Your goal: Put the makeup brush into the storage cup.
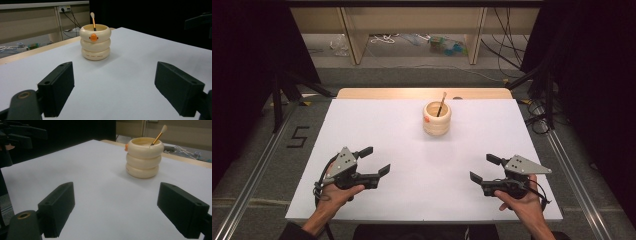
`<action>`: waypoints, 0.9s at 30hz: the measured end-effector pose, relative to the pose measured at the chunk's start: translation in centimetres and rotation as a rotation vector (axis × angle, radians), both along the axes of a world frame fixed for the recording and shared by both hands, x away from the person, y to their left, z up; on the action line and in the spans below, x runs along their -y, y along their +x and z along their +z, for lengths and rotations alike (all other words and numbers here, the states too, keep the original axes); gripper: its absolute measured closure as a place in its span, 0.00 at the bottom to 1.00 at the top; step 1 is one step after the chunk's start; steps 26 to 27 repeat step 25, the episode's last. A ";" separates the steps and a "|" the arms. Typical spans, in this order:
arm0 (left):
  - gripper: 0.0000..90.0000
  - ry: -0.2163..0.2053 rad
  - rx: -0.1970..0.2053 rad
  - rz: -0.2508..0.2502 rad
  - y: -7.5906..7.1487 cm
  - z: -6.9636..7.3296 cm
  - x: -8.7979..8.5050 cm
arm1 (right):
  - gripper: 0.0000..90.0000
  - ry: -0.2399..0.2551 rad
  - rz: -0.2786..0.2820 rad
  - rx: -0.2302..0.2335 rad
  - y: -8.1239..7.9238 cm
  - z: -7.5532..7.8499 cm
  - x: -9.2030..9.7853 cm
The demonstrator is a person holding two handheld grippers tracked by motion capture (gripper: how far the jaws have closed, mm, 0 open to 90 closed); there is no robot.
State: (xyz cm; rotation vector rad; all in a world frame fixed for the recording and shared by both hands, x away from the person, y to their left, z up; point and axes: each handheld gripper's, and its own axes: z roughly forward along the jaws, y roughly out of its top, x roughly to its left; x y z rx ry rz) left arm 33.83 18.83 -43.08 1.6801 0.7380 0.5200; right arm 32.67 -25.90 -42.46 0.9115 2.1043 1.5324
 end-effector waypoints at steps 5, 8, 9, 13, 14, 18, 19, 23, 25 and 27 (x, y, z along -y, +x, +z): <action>0.18 -0.016 0.009 0.009 -0.1 0.0 -0.4 | 0.17 0.007 0.001 0.003 0.0 0.0 0.0; 0.18 -0.019 -0.001 0.020 -0.2 0.0 -0.5 | 0.17 0.000 0.003 0.009 0.0 0.0 0.0; 0.18 -0.012 0.001 0.018 -0.2 0.0 -0.5 | 0.17 0.001 0.002 0.006 0.0 0.0 0.0; 0.18 -0.011 -0.003 0.015 -0.1 -0.1 -0.4 | 0.17 0.000 0.002 0.005 0.0 0.0 0.0; 0.18 -0.014 -0.005 0.016 -0.1 -0.1 -0.4 | 0.17 -0.006 -0.004 0.002 0.0 0.0 0.0; 0.18 -0.012 -0.003 0.019 -0.1 -0.1 -0.5 | 0.17 0.000 0.004 0.006 0.0 0.0 0.0; 0.18 -0.007 -0.002 0.017 -0.1 -0.1 -0.5 | 0.17 -0.001 0.003 0.006 0.0 0.0 0.0; 0.18 -0.007 -0.003 0.019 -0.1 -0.1 -0.5 | 0.17 0.009 0.003 0.012 0.1 -0.1 -0.1; 0.18 -0.013 -0.003 0.017 -0.1 -0.1 -0.5 | 0.17 0.010 0.001 0.011 0.1 -0.1 -0.1; 0.18 -0.013 -0.003 0.017 -0.1 -0.1 -0.5 | 0.17 0.010 0.001 0.011 0.1 -0.1 -0.1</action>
